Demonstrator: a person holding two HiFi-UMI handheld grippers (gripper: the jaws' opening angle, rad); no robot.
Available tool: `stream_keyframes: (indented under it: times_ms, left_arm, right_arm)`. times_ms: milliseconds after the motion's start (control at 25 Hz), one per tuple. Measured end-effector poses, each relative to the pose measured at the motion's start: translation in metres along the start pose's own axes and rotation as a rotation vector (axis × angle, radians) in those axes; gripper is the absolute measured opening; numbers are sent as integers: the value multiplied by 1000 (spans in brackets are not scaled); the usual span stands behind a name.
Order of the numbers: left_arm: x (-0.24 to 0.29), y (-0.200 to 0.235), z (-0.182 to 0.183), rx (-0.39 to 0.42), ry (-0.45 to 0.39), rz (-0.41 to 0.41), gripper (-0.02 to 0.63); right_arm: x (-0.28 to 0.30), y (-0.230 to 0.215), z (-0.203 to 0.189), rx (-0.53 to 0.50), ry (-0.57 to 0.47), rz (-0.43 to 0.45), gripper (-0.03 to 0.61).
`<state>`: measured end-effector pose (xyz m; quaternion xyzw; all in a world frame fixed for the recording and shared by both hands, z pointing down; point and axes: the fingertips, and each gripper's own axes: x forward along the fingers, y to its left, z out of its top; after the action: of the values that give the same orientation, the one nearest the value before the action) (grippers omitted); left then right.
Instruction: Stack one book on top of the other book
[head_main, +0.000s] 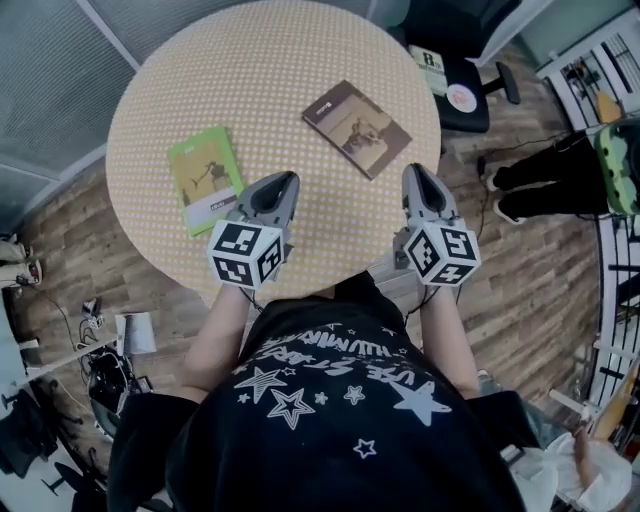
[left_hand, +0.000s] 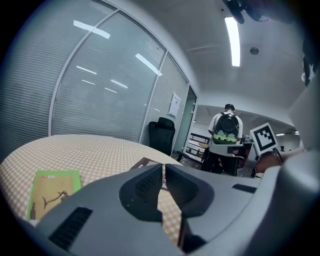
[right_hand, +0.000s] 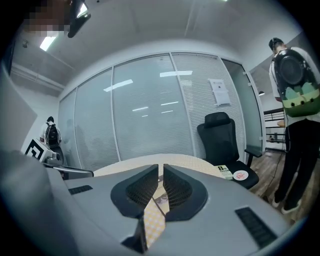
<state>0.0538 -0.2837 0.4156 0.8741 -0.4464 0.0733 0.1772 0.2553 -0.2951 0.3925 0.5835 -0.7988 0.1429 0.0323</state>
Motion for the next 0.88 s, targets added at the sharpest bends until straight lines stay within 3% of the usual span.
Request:
stream_keyframes:
  times_ms: [400, 640, 880]
  left_arm:
    - [50, -18, 12, 2, 13, 119, 25]
    - [79, -30, 15, -7, 13, 197, 25]
    - [106, -30, 8, -25, 50, 293, 26]
  right_arm:
    - [58, -34, 7, -8, 50, 162, 44]
    - [91, -33, 12, -37, 46, 301, 44]
    - [130, -64, 0, 9, 132, 350, 46]
